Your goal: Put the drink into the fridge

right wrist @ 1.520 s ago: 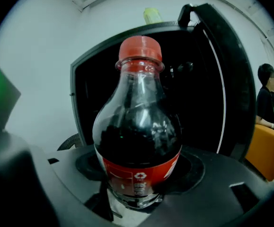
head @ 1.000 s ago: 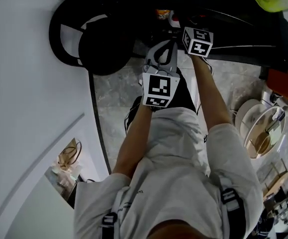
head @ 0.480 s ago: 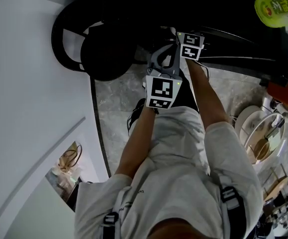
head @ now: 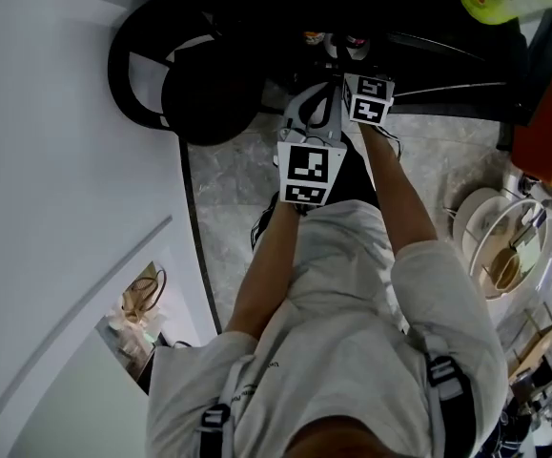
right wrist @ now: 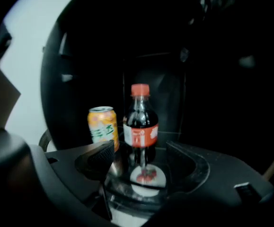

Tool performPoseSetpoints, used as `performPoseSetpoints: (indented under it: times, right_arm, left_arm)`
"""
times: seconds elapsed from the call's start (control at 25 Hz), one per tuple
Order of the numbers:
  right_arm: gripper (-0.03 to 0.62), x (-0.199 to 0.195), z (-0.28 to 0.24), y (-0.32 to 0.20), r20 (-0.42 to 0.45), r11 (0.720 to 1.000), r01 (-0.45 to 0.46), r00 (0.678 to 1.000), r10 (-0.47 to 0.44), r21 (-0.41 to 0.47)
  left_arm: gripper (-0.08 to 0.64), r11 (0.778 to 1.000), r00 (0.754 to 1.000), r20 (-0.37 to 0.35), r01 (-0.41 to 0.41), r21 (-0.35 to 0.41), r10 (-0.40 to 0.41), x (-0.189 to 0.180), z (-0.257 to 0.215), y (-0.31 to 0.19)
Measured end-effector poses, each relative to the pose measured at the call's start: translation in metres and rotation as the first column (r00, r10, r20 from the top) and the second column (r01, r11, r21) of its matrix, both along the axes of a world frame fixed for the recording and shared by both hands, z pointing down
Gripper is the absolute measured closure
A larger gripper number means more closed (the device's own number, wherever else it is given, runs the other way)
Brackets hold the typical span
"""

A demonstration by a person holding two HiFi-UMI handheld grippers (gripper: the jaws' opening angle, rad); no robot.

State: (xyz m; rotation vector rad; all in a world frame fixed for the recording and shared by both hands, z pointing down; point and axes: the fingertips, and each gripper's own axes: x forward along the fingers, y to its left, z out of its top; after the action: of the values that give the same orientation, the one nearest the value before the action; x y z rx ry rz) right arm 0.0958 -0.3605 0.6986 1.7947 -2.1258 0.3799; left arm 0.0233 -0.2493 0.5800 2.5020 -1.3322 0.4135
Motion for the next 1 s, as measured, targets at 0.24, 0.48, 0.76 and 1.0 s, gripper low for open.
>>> performPoseSetpoints:
  times: [0.24, 0.48, 0.76, 1.0]
  right_arm:
    - [0.284, 0.010, -0.051, 0.083, 0.037, 0.997, -0.074, 0.997, 0.074, -0.006]
    - [0.426, -0.002, -0.114, 0.152, 0.077, 0.992, -0.116, 0.991, 0.113, 0.045]
    - [0.521, -0.017, -0.172, 0.224, 0.110, 0.992, -0.105, 0.989, 0.097, 0.074]
    - [0.579, -0.018, -0.215, 0.273, 0.134, 0.988, -0.078, 0.989, 0.060, 0.131]
  left_arm:
    - [0.551, 1.000, 1.000, -0.016, 0.022, 0.018, -0.022, -0.017, -0.055, 0.037]
    - [0.551, 0.999, 0.999, -0.048, 0.020, 0.031, -0.019, -0.032, -0.100, 0.088]
    - [0.551, 0.997, 0.998, -0.058, 0.024, 0.078, -0.019, -0.052, -0.145, 0.143]
    - [0.551, 0.993, 0.996, -0.082, 0.039, 0.116, -0.029, -0.065, -0.170, 0.174]
